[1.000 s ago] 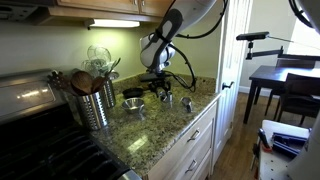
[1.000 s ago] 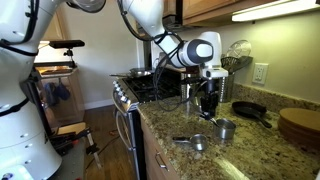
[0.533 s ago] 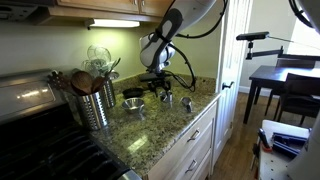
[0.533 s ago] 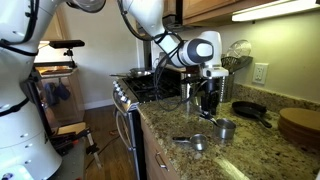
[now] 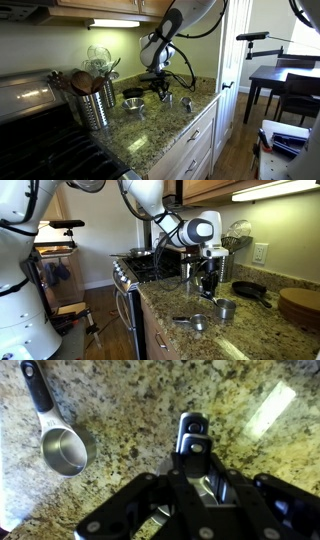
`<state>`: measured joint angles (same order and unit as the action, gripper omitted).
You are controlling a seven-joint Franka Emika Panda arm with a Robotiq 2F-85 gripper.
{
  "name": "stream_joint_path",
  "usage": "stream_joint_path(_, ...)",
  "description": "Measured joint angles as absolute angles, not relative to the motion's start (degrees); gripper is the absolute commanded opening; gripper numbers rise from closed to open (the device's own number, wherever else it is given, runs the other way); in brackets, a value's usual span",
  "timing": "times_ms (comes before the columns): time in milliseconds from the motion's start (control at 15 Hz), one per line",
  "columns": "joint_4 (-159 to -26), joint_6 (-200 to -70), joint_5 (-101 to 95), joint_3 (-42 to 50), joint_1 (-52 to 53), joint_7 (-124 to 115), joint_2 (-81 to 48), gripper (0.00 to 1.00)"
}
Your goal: Unstack the measuring cups
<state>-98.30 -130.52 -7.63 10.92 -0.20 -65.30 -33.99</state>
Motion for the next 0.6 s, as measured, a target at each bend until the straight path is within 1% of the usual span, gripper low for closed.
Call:
stream_joint_path(400,-98.30,-130.52,-7.67,11.02,-0.19,-65.30,-33.86,0.11)
stream_joint_path(600,-98.29,-130.52,-7.83,11.21,-0.18,-65.30,-33.57,0.10)
